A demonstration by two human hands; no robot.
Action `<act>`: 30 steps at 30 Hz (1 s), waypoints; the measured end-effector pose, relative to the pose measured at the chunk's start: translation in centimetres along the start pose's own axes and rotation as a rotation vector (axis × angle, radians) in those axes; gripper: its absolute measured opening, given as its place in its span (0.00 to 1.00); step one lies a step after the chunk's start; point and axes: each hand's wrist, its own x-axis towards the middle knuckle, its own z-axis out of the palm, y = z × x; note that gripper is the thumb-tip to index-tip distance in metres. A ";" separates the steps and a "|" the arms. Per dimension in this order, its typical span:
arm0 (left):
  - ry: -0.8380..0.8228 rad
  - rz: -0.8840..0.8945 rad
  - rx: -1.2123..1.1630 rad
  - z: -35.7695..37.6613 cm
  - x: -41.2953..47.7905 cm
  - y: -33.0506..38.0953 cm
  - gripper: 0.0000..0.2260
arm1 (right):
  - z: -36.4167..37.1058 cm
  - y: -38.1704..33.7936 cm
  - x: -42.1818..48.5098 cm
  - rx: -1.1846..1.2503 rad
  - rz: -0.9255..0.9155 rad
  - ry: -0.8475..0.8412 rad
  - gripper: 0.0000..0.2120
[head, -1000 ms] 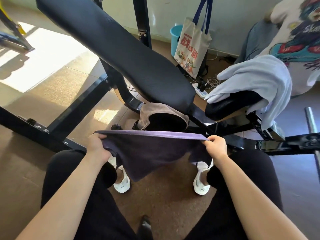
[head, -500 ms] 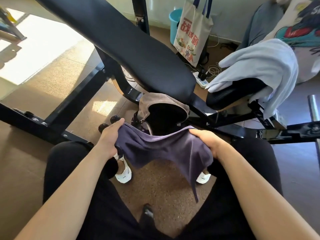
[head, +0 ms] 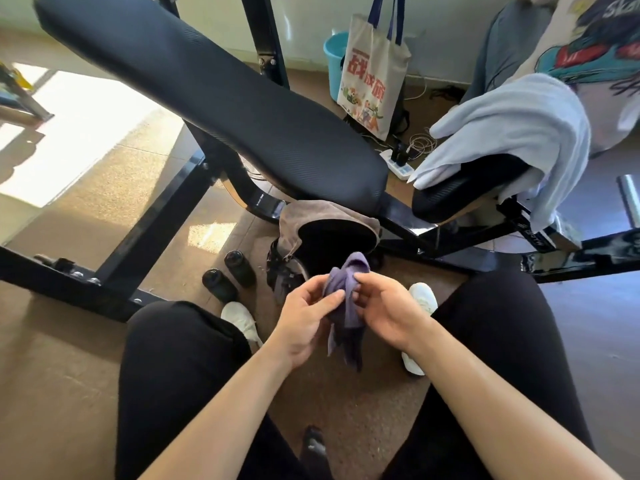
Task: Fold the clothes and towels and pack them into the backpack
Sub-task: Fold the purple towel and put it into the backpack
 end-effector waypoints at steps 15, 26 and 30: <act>-0.129 -0.025 -0.292 -1.1 0.9 0.3 0.16 | -1.2 0.0 -0.9 -1.097 -0.803 -0.115 0.16; 0.033 0.086 -0.160 -1.3 1.8 -0.8 0.08 | -1.3 0.3 -0.8 -1.201 -0.957 -0.024 0.07; 0.107 0.250 0.232 -2.3 2.3 -1.1 0.06 | -1.5 -0.1 -1.0 -1.155 -0.870 0.005 0.06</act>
